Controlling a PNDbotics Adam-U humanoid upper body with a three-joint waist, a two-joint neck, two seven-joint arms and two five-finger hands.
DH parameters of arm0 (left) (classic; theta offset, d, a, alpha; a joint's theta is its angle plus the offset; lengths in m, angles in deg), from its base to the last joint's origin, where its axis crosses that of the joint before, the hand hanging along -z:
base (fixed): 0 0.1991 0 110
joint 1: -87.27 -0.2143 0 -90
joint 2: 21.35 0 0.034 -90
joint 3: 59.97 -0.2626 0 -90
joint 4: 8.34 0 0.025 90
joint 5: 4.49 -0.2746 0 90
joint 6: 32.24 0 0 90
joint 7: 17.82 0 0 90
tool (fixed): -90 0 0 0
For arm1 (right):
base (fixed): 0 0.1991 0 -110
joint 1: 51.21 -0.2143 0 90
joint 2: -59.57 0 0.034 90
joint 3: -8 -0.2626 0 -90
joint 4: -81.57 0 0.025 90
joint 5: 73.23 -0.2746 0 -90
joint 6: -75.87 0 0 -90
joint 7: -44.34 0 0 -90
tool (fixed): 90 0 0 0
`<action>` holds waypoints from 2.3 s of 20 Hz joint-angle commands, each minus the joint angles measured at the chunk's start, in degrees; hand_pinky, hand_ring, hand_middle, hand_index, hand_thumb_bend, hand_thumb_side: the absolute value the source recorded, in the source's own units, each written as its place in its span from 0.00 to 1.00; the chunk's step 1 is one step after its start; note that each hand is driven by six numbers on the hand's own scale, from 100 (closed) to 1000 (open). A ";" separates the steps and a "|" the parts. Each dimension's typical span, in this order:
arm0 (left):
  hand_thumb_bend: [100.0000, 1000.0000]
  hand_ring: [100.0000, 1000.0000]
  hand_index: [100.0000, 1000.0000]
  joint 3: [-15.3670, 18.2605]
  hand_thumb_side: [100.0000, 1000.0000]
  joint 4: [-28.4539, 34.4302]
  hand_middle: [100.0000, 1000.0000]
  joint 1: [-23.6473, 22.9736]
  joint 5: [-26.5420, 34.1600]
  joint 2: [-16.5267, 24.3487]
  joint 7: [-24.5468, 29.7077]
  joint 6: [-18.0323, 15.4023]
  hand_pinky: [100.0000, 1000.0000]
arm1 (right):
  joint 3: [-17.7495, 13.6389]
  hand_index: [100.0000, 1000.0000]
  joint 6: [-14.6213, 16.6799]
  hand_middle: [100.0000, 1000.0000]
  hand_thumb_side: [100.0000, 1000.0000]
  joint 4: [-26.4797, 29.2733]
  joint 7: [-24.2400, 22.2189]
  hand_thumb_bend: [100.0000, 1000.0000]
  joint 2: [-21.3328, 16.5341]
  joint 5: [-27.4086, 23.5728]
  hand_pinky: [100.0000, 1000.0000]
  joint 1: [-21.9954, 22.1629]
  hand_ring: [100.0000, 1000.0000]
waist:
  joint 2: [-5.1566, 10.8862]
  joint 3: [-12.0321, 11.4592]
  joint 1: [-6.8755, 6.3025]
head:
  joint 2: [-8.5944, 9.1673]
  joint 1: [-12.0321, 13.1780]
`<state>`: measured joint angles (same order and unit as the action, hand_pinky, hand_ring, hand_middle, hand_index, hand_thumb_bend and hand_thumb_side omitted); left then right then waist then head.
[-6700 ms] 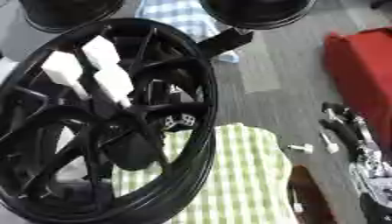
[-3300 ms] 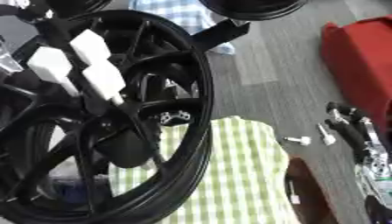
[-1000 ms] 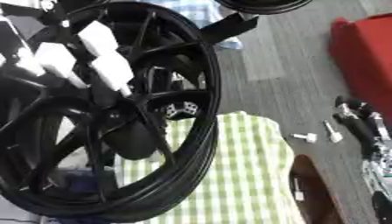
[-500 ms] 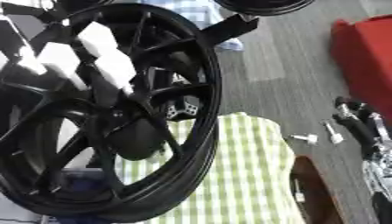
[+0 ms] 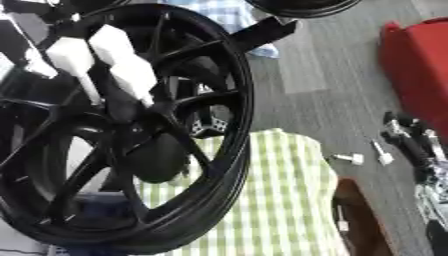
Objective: Pull the pin out of the wheel hub.
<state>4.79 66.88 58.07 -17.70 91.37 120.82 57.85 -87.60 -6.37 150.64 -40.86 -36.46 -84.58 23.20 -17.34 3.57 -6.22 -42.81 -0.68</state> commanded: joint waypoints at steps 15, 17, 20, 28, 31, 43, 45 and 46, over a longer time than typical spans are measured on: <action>0.55 0.31 0.27 4.27 0.00 5.96 0.18 0.92 2.71 4.83 -1.39 3.09 0.33 | -0.29 0.72 -0.02 0.65 0.45 0.27 0.02 0.16 -1.83 -0.78 0.70 -0.34 0.59 | 2.40 -0.20 0.00 | -0.38 -0.18; 0.56 0.31 0.27 5.15 0.00 6.80 0.18 0.61 3.08 5.58 -1.76 3.45 0.33 | -0.31 0.72 -0.02 0.65 0.45 0.26 0.03 0.16 -1.85 -0.84 0.70 -0.32 0.59 | 2.44 -0.24 -0.02 | -0.40 -0.23; 0.56 0.31 0.27 6.77 0.00 8.18 0.18 -0.02 3.83 7.03 -2.55 3.83 0.33 | -0.35 0.72 -0.01 0.65 0.45 0.25 0.08 0.16 -1.88 -0.88 0.70 -0.27 0.59 | 2.45 -0.33 -0.04 | -0.43 -0.32; 0.57 0.32 0.28 16.12 0.00 10.25 0.18 -7.02 7.22 15.58 -7.67 5.37 0.34 | -0.88 0.72 0.18 0.65 0.45 0.29 0.63 0.16 -2.24 -1.03 0.70 0.13 0.59 | 2.33 -1.38 -0.23 | -0.46 -2.21; 0.58 0.31 0.28 20.42 0.00 8.30 0.17 -11.22 9.68 19.09 -10.31 6.59 0.34 | -1.32 0.72 0.32 0.65 0.45 0.28 1.12 0.16 -2.41 -1.18 0.70 0.52 0.59 | 2.28 -2.10 -0.20 | -0.32 -3.56; 0.54 0.33 0.33 38.85 0.00 -9.63 0.19 -29.74 13.19 23.73 -21.74 9.49 0.39 | -2.23 0.72 0.79 0.65 0.45 0.33 2.30 0.16 -2.67 -1.46 0.70 0.97 0.59 | 1.70 -2.62 0.06 | 1.15 -5.31; 0.53 0.37 0.38 40.49 0.00 -11.30 0.23 -32.82 12.05 23.17 -23.67 8.52 0.44 | -2.14 0.72 0.79 0.65 0.45 0.36 2.26 0.16 -2.62 -1.47 0.70 0.85 0.59 | 1.61 -2.29 0.06 | 1.36 -5.14; 0.58 0.41 0.42 40.89 0.00 -11.76 0.27 -34.14 11.62 22.86 -24.66 8.10 0.49 | -2.09 0.72 0.79 0.65 0.45 0.38 2.23 0.16 -2.58 -1.47 0.70 0.77 0.59 | 1.58 -2.14 0.07 | 1.42 -5.06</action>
<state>43.64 55.75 23.75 -5.51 112.10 97.50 66.43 -89.37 -5.70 150.29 -38.73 -37.42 -85.73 24.59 -16.52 1.50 -6.32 -42.17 -5.92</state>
